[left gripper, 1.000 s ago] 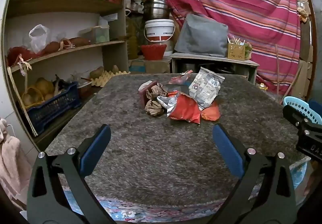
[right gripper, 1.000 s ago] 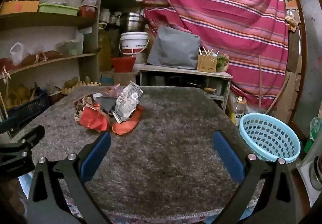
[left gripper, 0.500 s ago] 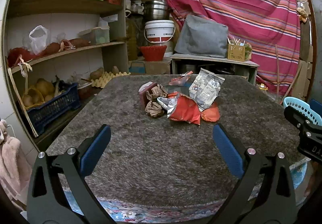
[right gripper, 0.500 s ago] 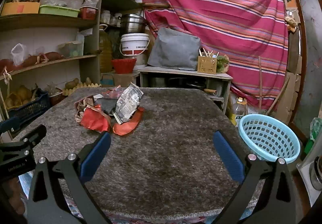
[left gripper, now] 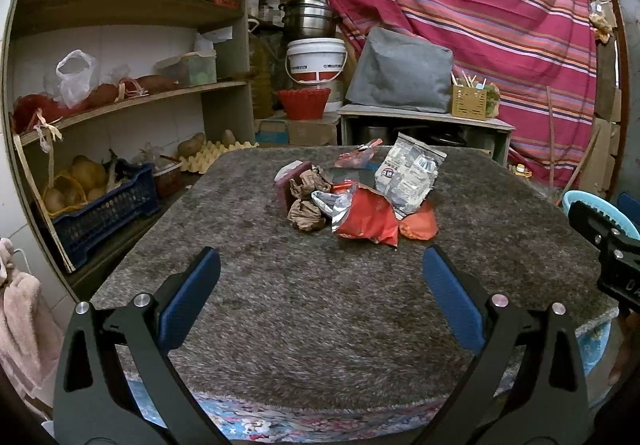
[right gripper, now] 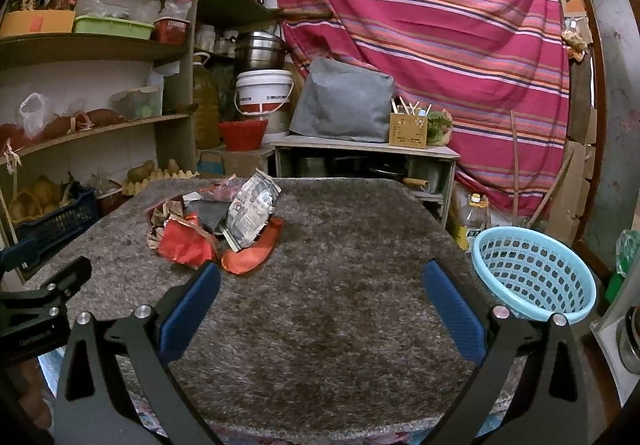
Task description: Collect trash
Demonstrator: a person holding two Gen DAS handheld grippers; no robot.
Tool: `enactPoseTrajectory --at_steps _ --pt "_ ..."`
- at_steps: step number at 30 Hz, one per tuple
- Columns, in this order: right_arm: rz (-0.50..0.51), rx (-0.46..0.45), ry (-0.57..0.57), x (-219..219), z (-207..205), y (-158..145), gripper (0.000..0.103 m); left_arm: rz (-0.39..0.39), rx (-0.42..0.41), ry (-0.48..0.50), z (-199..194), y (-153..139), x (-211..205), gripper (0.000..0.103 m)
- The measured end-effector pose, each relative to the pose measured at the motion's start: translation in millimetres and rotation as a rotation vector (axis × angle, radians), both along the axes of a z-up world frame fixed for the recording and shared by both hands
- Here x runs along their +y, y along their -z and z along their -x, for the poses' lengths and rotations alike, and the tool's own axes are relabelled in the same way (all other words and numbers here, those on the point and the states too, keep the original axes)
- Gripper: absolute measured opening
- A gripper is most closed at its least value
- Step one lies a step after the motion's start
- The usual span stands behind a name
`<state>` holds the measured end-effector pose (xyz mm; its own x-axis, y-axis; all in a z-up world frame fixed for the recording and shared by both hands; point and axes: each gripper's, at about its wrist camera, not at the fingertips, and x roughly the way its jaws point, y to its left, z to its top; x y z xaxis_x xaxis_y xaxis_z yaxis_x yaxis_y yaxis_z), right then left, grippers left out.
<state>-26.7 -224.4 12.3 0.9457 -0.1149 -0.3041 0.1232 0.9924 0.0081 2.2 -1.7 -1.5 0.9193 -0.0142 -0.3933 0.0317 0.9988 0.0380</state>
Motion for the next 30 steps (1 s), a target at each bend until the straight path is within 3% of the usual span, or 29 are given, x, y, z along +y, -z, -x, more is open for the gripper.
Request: enactPoseTrajectory --at_steps 30 --pt "0.003 -0.008 -0.002 4.8 -1.9 2.0 0.099 -0.003 -0.001 0.001 0.1 -0.1 -0.4 0.098"
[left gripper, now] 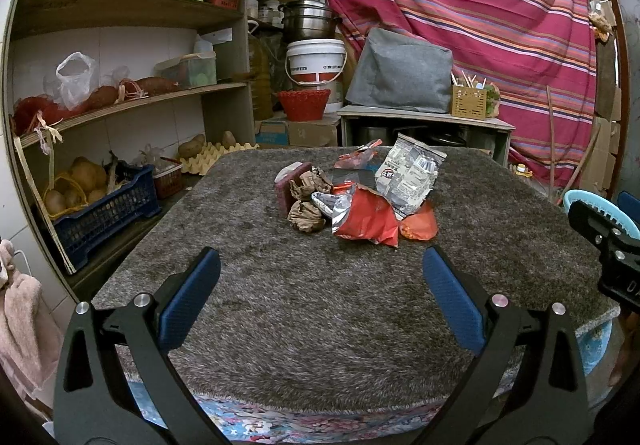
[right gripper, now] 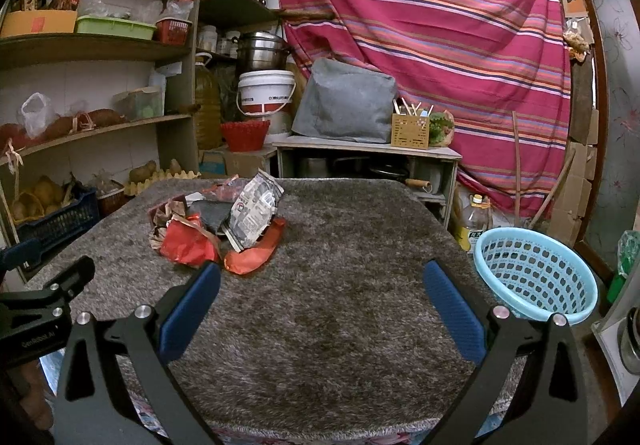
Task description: Collect trash
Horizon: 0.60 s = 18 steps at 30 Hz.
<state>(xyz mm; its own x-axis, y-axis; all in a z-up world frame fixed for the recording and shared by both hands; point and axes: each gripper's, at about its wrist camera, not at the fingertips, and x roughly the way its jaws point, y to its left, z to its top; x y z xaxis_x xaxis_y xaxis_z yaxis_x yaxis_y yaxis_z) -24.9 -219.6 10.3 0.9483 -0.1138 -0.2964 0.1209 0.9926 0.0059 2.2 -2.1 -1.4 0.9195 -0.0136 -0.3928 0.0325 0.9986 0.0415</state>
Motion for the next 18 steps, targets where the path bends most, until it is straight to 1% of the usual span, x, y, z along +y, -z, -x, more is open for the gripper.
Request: enactPoseTrajectory --at_steps 18 --pt "0.001 -0.001 0.000 1.4 -0.7 1.6 0.099 0.000 0.003 0.001 0.0 0.4 0.7 0.098"
